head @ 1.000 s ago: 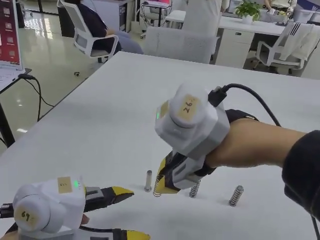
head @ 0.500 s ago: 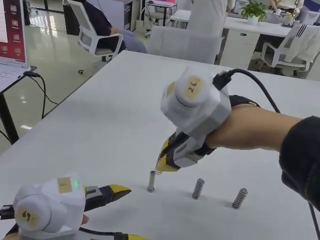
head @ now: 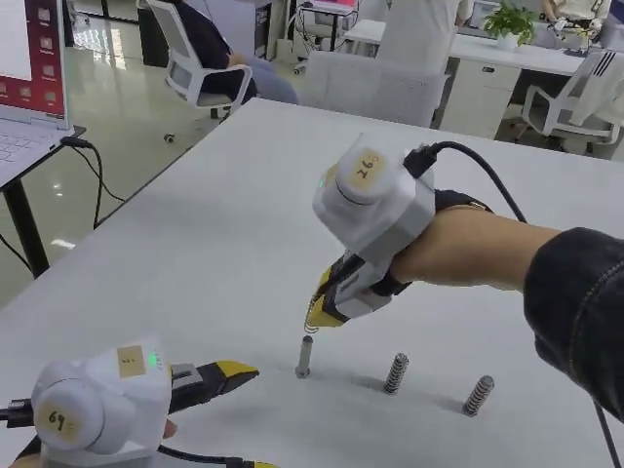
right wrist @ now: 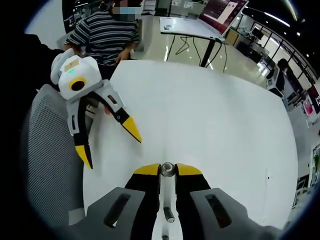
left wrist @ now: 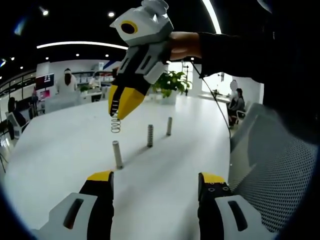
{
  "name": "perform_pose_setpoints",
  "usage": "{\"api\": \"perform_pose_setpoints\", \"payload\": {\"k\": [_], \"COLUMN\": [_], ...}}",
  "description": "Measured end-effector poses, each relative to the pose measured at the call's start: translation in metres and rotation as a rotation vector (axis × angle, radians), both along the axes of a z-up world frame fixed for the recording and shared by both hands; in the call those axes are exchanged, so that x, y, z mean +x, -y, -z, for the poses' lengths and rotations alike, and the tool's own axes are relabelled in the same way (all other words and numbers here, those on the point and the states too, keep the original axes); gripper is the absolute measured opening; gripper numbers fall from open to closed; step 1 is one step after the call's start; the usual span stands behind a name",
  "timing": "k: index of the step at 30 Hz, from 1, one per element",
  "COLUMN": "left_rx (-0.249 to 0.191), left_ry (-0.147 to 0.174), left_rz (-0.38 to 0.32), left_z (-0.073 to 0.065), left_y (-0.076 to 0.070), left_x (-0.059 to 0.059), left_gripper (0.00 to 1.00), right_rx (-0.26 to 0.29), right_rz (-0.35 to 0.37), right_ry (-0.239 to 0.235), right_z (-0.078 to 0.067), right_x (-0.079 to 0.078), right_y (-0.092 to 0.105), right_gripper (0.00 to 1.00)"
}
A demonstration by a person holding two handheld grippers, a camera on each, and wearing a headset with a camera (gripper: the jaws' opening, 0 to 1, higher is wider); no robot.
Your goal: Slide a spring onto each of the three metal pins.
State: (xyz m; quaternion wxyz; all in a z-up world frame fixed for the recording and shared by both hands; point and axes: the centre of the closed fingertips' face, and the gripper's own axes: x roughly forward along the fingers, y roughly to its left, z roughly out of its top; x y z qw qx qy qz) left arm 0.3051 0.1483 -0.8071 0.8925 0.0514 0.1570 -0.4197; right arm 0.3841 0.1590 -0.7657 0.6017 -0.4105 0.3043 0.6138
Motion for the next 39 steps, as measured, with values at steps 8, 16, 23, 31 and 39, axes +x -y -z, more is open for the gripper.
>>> {"api": "perform_pose_setpoints", "payload": {"k": [8, 16, 23, 31, 39], "left_rx": [0.002, 0.001, 0.0, -0.002, -0.001], "left_ry": [0.001, -0.004, -0.008, -0.012, -0.017], "left_rz": [-0.005, -0.008, -0.011, -0.01, -0.013], "left_z": [0.0, 0.002, 0.003, 0.005, 0.006], "left_y": [-0.003, -0.005, -0.005, -0.006, -0.008], "left_x": [0.001, 0.0, 0.0, 0.0, 0.0], "left_gripper": [0.66, 0.67, 0.69, 0.69, 0.68], "right_rx": [-0.02, -0.028, -0.036, -0.044, -0.06], "right_rz": [-0.001, -0.003, 0.0, 0.01, 0.017], "right_ry": [-0.007, -0.011, -0.018, -0.033, -0.04], "right_z": [0.009, 0.013, 0.018, 0.026, 0.041], "right_x": [0.0, 0.0, 0.001, 0.003, 0.004], "right_y": [-0.001, -0.002, -0.003, -0.003, -0.003], "right_gripper": [0.08, 0.08, 0.08, 0.08, 0.08]}}
